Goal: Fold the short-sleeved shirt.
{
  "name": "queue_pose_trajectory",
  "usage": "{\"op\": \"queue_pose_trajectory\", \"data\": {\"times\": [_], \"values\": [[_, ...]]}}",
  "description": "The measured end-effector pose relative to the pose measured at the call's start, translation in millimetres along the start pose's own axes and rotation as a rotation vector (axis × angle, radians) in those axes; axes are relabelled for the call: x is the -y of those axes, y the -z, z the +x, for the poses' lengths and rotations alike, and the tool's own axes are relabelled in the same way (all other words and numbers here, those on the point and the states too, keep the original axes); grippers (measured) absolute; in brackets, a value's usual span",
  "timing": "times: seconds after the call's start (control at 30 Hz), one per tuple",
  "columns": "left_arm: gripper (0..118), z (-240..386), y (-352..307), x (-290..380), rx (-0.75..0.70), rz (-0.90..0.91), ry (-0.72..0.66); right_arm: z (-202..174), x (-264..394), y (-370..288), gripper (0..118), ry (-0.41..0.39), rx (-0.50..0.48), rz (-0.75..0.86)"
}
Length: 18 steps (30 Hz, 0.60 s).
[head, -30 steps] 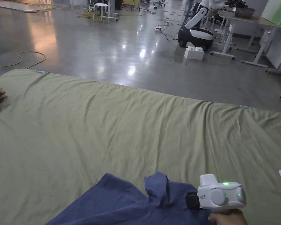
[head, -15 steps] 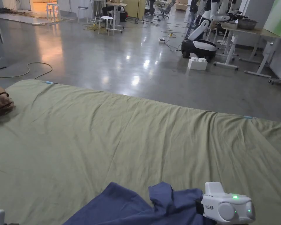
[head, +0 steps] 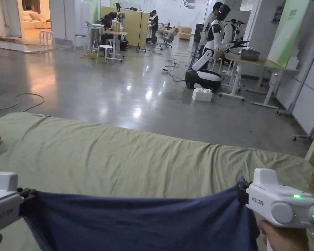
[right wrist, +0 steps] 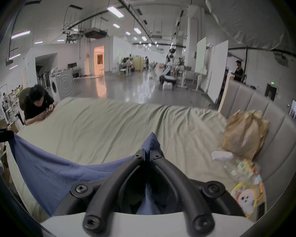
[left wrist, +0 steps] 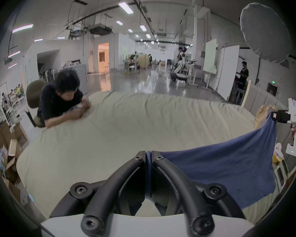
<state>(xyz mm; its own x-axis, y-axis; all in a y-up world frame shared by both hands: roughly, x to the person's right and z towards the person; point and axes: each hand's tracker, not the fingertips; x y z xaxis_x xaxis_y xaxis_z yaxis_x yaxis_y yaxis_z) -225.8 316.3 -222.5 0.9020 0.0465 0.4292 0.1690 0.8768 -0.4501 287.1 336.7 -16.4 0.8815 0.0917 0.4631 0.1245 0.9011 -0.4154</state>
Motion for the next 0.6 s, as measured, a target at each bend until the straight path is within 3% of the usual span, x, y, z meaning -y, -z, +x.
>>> {"op": "queue_pose_trajectory", "data": {"times": [0.1,0.13,0.23,0.27,0.37,0.47,0.6], "values": [[6,15,-5,-45,0.014,0.061,0.003,17,-33,-21,4,0.000,0.049,0.067],[6,6,-2,-18,0.019,0.071,0.005,23,-44,-27,4,0.002,0.064,0.081],[6,6,-2,-20,0.026,0.127,0.041,37,-79,-44,4,0.004,0.096,0.137],[6,17,2,-74,0.028,0.139,0.050,41,-90,-49,4,-0.005,0.112,0.160],[6,16,12,-92,0.039,0.178,0.063,51,-125,-61,4,-0.040,0.162,0.230],[6,43,27,-201,0.039,0.206,0.069,61,-152,-68,4,-0.014,0.174,0.243],[6,59,22,-247,0.036,0.245,0.093,63,-185,-78,4,-0.036,0.197,0.272]]}}
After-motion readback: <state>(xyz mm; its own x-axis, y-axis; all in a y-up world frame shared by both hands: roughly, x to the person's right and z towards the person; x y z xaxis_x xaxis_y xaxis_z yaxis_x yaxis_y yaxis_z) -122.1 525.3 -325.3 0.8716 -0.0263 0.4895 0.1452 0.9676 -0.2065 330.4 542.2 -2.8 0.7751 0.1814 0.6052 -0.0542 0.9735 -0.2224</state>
